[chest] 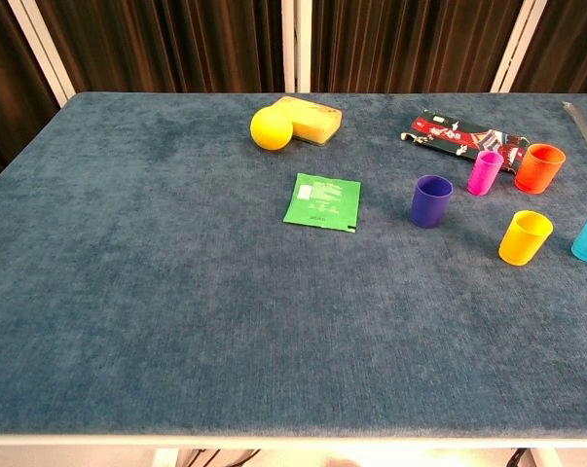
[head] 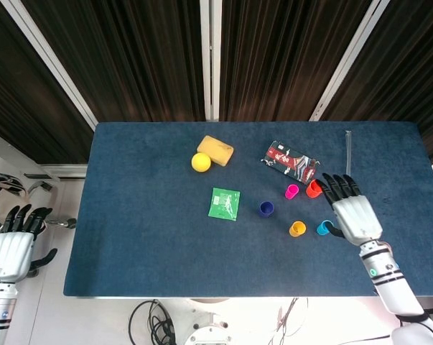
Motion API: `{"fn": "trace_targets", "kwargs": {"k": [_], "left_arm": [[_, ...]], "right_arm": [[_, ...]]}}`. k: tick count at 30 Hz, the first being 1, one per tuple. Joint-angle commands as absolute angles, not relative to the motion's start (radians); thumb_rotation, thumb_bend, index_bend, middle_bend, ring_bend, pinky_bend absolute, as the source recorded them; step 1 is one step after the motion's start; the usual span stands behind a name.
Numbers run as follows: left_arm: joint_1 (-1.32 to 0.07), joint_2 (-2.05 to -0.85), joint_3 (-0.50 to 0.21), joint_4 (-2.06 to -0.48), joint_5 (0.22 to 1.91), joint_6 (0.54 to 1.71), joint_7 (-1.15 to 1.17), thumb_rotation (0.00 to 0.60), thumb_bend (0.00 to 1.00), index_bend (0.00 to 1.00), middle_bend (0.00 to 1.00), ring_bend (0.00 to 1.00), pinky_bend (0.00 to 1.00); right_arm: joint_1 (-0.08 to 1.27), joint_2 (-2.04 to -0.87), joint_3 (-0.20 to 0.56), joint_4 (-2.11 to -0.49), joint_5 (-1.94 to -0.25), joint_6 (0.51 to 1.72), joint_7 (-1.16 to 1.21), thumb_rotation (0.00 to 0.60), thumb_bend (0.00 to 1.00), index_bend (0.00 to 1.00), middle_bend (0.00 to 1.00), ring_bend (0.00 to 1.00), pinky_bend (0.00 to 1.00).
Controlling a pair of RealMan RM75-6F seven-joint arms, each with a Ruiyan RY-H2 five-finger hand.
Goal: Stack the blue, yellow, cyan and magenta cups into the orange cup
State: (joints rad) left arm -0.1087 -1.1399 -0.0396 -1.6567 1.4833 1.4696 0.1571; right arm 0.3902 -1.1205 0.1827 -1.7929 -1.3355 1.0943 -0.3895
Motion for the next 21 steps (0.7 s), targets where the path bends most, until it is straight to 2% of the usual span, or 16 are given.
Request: {"fn": "trace_targets", "kwargs": {"k": [1, 8, 13, 21], "left_arm": [[-0.106, -1.136, -0.037, -1.660, 1.484, 1.470, 0.160, 0.600, 0.19, 0.14, 0.14, 0.03, 0.00], [-0.096, -1.127, -0.034, -1.676, 1.467, 1.471, 0.162, 0.600, 0.19, 0.14, 0.14, 0.03, 0.00], [-0.099, -1.128, -0.037, -1.676, 1.465, 1.468, 0.164, 0.600, 0.19, 0.14, 0.14, 0.03, 0.00], [-0.103, -1.125, -0.040, -1.665, 1.460, 1.456, 0.138, 0.600, 0.19, 0.14, 0.14, 0.03, 0.00]], "right_arm": [[0.504, -1.194, 0.211, -1.753, -1.252, 0.974, -0.477, 0.600, 0.17, 0.00, 0.02, 0.00, 0.00], [0.613, -1.312, 0.196, -1.679, -1.116, 0.879, -0.579, 0.600, 0.18, 0.00, 0.05, 0.00, 0.00], [0.657, -1.382, 0.179, -1.629, -1.051, 0.874, -0.634, 0.600, 0.20, 0.00, 0.06, 0.00, 0.00], [0.717, -1.486, 0.164, -1.543, -0.979, 0.883, -0.687, 0.600, 0.23, 0.02, 0.16, 0.00, 0.00]]}}
